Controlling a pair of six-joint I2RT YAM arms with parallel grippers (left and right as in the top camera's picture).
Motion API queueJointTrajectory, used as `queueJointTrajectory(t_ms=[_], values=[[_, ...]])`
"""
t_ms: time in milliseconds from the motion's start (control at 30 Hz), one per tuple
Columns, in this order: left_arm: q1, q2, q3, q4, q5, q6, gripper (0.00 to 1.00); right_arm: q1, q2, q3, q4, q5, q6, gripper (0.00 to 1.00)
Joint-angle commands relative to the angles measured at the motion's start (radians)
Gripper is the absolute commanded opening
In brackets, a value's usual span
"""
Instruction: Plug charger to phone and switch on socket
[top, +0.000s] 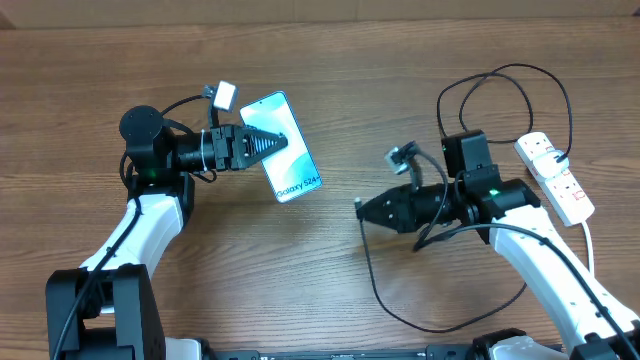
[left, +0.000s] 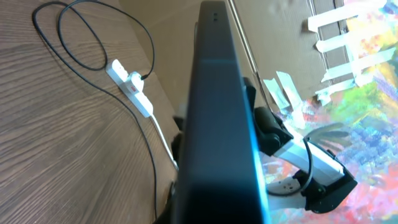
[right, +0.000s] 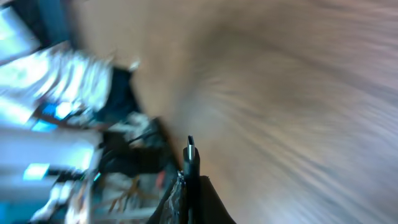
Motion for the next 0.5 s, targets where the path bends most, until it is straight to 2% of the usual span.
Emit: queueJointTrajectory(t_ms=[0, 233, 467], values=[[-0.002, 0.002, 0.009, 0.008, -0.015, -0.042, 0.04, 0.07, -0.003, 0.018, 0.004, -0.108, -0.062, 0.04], [-0.002, 0.002, 0.009, 0.008, 0.073, -0.045, 0.04, 0.189, -0.003, 0.018, 0.108, -0.103, -0.057, 0.04], [-0.038, 0.002, 0.009, 0.008, 0.072, -0.018, 0.04, 0.204, -0.003, 0.018, 0.158, -0.056, -0.005, 0.04]])
